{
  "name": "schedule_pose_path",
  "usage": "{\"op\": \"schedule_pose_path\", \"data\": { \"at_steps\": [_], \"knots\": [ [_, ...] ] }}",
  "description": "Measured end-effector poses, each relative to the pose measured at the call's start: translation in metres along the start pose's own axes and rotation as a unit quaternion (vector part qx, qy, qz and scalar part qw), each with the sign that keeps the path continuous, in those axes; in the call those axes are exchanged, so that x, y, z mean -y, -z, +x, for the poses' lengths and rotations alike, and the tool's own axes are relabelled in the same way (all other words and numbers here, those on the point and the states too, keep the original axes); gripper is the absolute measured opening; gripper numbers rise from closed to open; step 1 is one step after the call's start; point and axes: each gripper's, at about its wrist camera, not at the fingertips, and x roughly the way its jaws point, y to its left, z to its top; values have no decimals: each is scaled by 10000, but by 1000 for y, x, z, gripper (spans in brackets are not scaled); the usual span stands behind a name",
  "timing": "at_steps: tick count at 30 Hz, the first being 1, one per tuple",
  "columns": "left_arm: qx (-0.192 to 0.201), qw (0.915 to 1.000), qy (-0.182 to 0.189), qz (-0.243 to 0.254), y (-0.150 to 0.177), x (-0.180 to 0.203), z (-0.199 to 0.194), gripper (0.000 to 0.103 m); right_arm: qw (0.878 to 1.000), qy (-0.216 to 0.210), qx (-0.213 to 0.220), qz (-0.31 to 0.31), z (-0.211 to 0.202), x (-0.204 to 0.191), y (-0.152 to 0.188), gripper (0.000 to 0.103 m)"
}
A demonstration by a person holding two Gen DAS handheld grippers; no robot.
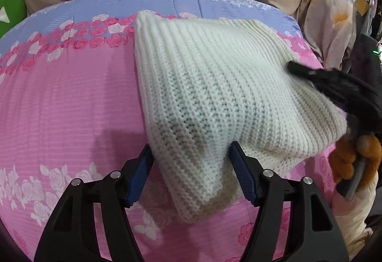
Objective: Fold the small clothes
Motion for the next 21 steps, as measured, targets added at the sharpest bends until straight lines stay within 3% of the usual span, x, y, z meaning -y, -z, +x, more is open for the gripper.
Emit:
{"op": "schedule_pose_path", "data": {
  "at_steps": [3,7,9,11,12,13,15,17,19,21],
  "knots": [
    [191,9996,203,12,-1,2,-21,62,9991,-275,180,-255,-36,-13,4,47],
    [548,9961,684,31,-6,6,-53,65,9979,-398,-295,-412,-34,-23,26,56],
    [576,9963,624,103,-8,11,-52,70,9967,-433,-547,-406,-23,-21,40,57],
    [295,9980,538,167,-5,14,-37,70,9968,-298,-633,-388,-12,-17,53,48],
    [145,9986,481,188,-2,15,-28,69,9967,-239,-646,-425,-9,-17,55,24],
    [40,9991,353,246,0,15,-21,69,9971,-339,-579,-366,-14,-16,53,19],
    [-117,9991,117,400,5,16,-15,57,9932,-1147,-189,-41,-43,-14,45,16],
    [-244,9988,72,407,9,10,-13,55,9892,-1462,52,88,-66,-10,39,13],
    [-481,9984,110,274,14,1,-6,53,9968,-790,-93,-5,-59,0,43,11],
    [-650,9975,260,136,20,-8,3,53,9967,162,-793,24,-20,23,63,10]
  ]
}}
